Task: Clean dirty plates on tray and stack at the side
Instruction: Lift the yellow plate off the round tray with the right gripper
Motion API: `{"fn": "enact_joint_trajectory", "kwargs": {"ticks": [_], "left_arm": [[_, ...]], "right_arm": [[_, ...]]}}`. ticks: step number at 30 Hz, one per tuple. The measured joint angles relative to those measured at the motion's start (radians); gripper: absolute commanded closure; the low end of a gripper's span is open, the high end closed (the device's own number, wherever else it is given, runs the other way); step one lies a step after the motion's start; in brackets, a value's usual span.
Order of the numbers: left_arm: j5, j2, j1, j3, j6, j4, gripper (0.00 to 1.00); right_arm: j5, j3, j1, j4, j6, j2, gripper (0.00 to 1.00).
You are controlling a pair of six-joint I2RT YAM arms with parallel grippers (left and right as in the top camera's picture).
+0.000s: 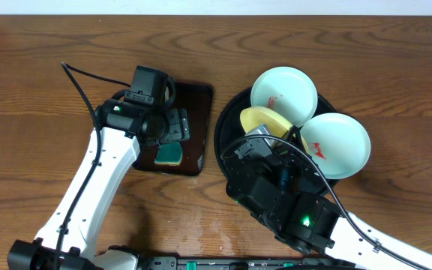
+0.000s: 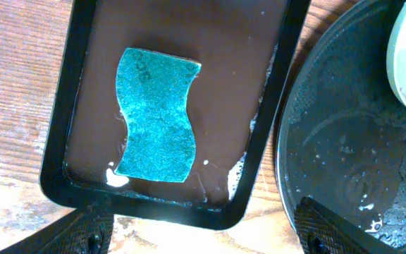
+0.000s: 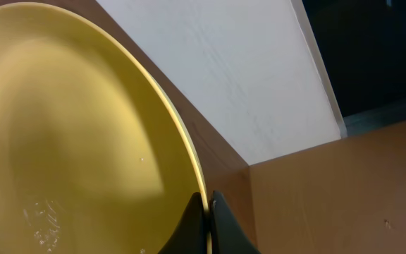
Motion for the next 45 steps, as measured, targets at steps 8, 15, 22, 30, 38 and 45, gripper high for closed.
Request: {"fn": "enact_joint_trajectory", "kwargs": {"ticks": [8, 15, 22, 30, 38, 45], "left_arm": [[0.000, 0.000, 0.000, 0.000, 0.000, 0.000, 0.17], [0.000, 0.000, 0.000, 0.000, 0.000, 0.000, 0.17], [0.000, 0.000, 0.000, 0.000, 0.000, 0.000, 0.17], [0.000, 0.000, 0.000, 0.000, 0.000, 0.000, 0.17], [0.000, 0.000, 0.000, 0.000, 0.000, 0.000, 0.17], [0.000, 0.000, 0.000, 0.000, 0.000, 0.000, 0.17]], "right_arm": [[0.000, 0.000, 0.000, 0.000, 0.000, 0.000, 0.99], [-0.006, 0.000, -0.006, -0.006, 0.061, 0.000, 0.99], [-0.072, 0.000, -0.107, -0.006, 0.162, 0.005, 0.99], [-0.159, 0.005, -0.131, -0.037, 0.141, 0.011, 0.99], [-0.186, 0.005, -0.140, -0.054, 0.280, 0.013, 0.99], [-0.486, 0.006, -0.433, -0.064, 0.548, 0.006, 0.99]]}}
